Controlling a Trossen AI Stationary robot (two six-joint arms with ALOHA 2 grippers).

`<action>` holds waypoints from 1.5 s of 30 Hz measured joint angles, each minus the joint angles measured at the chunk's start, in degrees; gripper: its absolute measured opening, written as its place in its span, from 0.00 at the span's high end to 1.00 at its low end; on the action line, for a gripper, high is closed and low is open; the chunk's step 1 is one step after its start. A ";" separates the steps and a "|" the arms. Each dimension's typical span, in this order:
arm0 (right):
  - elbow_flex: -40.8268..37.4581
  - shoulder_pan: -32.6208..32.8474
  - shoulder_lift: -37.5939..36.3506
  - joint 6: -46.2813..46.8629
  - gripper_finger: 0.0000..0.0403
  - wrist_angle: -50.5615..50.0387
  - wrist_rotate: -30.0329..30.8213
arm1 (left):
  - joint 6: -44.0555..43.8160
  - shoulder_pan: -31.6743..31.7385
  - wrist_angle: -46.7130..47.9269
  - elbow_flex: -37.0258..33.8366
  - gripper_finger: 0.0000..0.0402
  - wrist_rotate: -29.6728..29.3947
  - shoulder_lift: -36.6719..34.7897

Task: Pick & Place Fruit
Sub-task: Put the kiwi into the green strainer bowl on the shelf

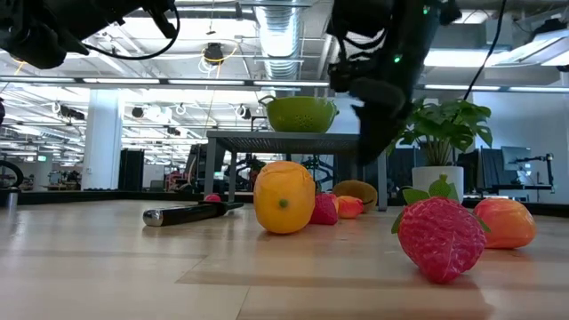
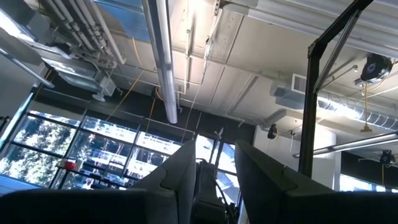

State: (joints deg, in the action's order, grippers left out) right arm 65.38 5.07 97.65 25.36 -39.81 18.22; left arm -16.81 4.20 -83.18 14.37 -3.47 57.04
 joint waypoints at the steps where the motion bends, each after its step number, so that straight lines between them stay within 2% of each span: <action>1: -0.53 -0.46 0.00 0.17 0.39 1.81 0.02 | -0.01 0.01 0.00 0.00 0.74 -0.01 0.01; 11: -1.00 -5.13 0.00 3.30 0.27 5.77 1.46 | -0.01 0.01 0.02 0.00 0.74 0.03 0.00; 14: -1.00 -4.38 0.00 5.86 0.27 3.33 5.25 | -0.01 0.00 0.01 0.00 0.74 0.03 0.00; 20: -1.00 1.25 0.02 11.05 0.27 -1.11 17.17 | -0.01 -0.01 0.00 0.00 0.74 0.05 0.02; 24: -1.04 3.88 0.02 13.97 0.27 -3.37 19.70 | -0.01 0.01 0.00 0.00 0.74 0.07 0.00; 28: -4.41 6.21 -0.29 17.40 0.27 -0.65 23.71 | -0.01 0.01 0.00 0.00 0.74 0.09 0.00; 33: -14.12 8.99 -4.05 20.99 0.27 11.38 24.31 | -0.01 0.01 0.00 0.00 0.74 0.29 0.00; 38: -20.34 9.20 -10.04 12.88 0.27 28.73 24.19 | -0.01 0.01 0.03 0.00 0.74 0.26 0.02; 42: -21.69 4.40 -12.79 11.93 0.27 29.21 22.77 | -0.01 -0.01 0.03 0.00 0.74 0.25 0.02; 45: -21.72 -0.04 -12.20 11.53 0.27 30.92 17.51 | 0.00 0.00 0.04 0.00 0.74 0.22 0.02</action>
State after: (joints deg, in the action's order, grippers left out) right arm 43.66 5.02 85.45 36.89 -8.89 35.73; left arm -16.81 4.20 -83.14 14.37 -3.25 57.06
